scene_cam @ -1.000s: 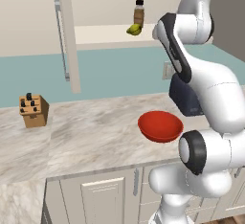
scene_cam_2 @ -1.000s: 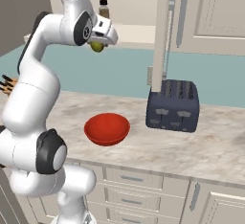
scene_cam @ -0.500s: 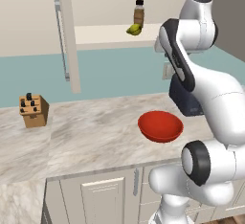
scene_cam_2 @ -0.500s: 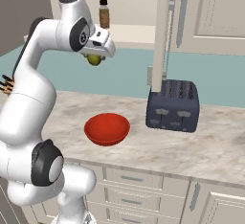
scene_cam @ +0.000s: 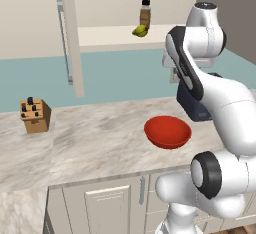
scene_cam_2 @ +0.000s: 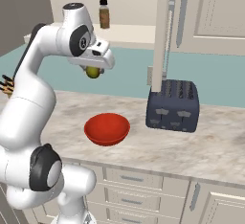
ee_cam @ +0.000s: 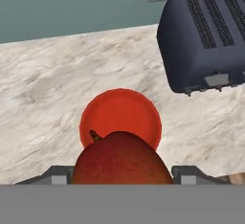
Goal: Open the cabinet. Pick the pear and mango from the cabinet and place them into the bowl. Then close the cabinet.
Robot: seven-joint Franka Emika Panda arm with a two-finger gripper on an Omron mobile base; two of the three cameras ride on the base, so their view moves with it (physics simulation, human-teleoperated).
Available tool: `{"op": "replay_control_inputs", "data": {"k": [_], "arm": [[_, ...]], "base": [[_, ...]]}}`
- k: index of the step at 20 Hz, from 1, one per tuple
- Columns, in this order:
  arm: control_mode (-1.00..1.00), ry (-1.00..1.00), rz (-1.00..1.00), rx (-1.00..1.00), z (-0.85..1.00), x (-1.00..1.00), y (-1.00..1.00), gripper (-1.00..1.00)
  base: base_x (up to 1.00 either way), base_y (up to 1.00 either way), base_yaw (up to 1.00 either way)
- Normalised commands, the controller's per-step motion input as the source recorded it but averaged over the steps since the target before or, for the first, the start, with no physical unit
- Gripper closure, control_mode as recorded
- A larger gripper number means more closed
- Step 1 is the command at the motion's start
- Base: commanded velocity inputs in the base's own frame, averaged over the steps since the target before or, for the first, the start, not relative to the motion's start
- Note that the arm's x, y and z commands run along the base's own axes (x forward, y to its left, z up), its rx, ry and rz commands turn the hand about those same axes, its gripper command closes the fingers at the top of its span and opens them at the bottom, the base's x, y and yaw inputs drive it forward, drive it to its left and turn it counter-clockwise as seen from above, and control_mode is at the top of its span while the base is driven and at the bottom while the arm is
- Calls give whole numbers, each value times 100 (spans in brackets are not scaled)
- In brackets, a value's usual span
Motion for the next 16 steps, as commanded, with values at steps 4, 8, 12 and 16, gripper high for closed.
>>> {"op": "replay_control_inputs", "data": {"k": [4,8,12,16], "arm": [[-100,6,0,0,-42,-27,0,100],[-100,4,0,0,-48,-9,0,100],[-100,2,0,0,-47,0,0,100],[-100,0,0,0,-47,2,0,100]], "base": [[0,0,0],[0,0,0],[0,0,0],[0,0,0]]}}
